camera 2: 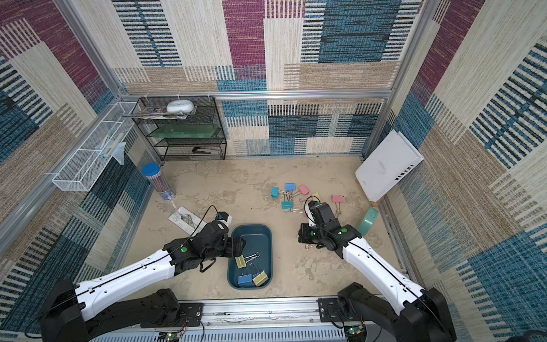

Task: Put the binder clips in the storage box
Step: Adjust the binder clip at the center of the board, then pick up the binder clip at the center of the board.

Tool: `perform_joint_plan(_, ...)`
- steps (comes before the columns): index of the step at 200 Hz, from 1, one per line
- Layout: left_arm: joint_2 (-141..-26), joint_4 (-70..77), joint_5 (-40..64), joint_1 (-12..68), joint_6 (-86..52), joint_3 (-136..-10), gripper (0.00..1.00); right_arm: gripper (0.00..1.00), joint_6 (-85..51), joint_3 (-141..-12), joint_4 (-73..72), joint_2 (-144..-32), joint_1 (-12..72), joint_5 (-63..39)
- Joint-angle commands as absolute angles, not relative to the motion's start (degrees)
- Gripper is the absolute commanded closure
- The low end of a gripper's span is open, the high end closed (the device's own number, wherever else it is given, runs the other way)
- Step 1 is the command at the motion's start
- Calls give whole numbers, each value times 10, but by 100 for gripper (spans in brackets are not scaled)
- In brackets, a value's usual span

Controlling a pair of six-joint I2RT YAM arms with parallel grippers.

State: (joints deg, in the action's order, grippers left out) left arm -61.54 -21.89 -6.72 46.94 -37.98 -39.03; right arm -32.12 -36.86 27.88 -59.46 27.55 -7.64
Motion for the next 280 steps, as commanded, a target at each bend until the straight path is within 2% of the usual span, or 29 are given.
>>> perform_joint_plan(1, -599, -238, -74, 459, -351, -399, 15, 100, -363, -336, 291, -597, 273, -64)
perform_joint_plan(63, -551, -240, -55, 404, -330, -381, 16, 100, -447, -280, 287, -648, 273, 28)
perform_joint_plan(101, -540, -232, -37, 377, -323, -367, 16, 100, -450, -277, 216, -716, 272, 32)
perform_joint_plan(136, -541, -229, -25, 362, -319, -360, 16, 100, -423, -352, 178, -833, 270, 46)
perform_joint_plan(161, -534, -226, -23, 358, -318, -350, 16, 100, -391, -413, 178, -885, 232, 61)
perform_joint_plan(186, -533, -222, -25, 357, -318, -340, 16, 100, -347, -475, 196, -907, 200, 39)
perform_joint_plan(209, -535, -221, -25, 356, -316, -335, 16, 100, -312, -492, 196, -875, 200, -10)
perform_joint_plan(217, -533, -221, -26, 357, -316, -332, 16, 92, -306, -483, 191, -846, 200, -22)
perform_joint_plan(238, -524, -219, -27, 356, -317, -322, 16, 50, -299, -448, 198, -752, 199, -9)
perform_joint_plan(247, -521, -216, -26, 357, -317, -317, 16, 39, -298, -438, 214, -728, 192, 14)
perform_joint_plan(264, -520, -208, -24, 356, -315, -311, 16, 28, -295, -425, 255, -718, 155, 33)
perform_joint_plan(280, -521, -202, -25, 356, -313, -304, 15, 23, -298, -393, 238, -713, 130, 14)
